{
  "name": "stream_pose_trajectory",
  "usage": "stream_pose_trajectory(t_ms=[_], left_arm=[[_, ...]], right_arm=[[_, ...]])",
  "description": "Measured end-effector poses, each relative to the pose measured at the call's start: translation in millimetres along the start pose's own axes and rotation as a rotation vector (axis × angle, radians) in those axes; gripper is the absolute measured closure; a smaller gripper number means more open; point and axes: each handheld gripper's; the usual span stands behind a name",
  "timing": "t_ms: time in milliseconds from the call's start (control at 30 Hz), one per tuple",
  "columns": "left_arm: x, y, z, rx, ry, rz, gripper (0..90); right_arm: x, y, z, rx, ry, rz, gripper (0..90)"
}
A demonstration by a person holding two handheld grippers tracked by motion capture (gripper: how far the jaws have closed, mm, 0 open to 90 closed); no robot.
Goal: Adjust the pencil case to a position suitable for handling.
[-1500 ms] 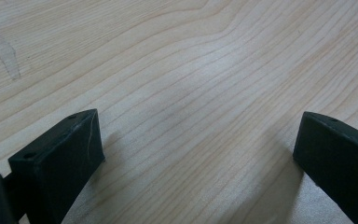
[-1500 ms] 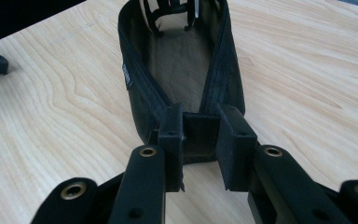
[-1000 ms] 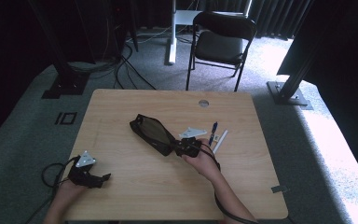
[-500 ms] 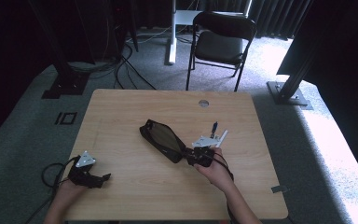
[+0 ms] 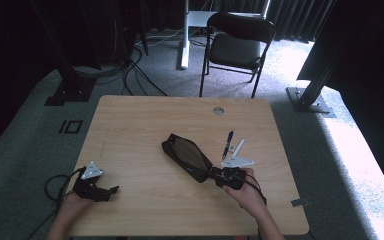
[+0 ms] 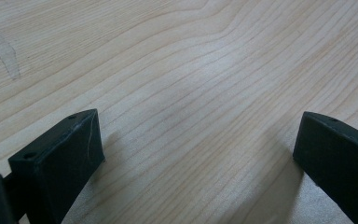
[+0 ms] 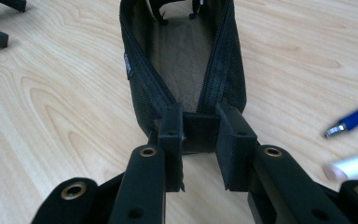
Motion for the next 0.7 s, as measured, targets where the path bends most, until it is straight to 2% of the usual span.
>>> stream_pose_trajectory(t_ms=[200, 600, 700], left_arm=[[0.0, 0.0, 0.0, 0.000, 0.000, 0.000, 1.6], [0.0, 0.0, 0.0, 0.000, 0.000, 0.000, 1.6], [0.0, 0.0, 0.0, 0.000, 0.000, 0.000, 1.6]], right_arm=[[-12.4, 14.7, 4.5, -0.010, -0.019, -0.003, 73.2], [-28.0, 39.3, 7.9, -0.023, -0.017, -0.018, 73.2], [-33.8, 46.4, 10.5, -0.022, -0.030, -0.018, 73.1]])
Point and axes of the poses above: each handheld gripper's, and its own axes: y roughly backward along the jaws, x roughly out of its top, z roughly to its right, and after that the axes turned 1 degree about -z, right-handed
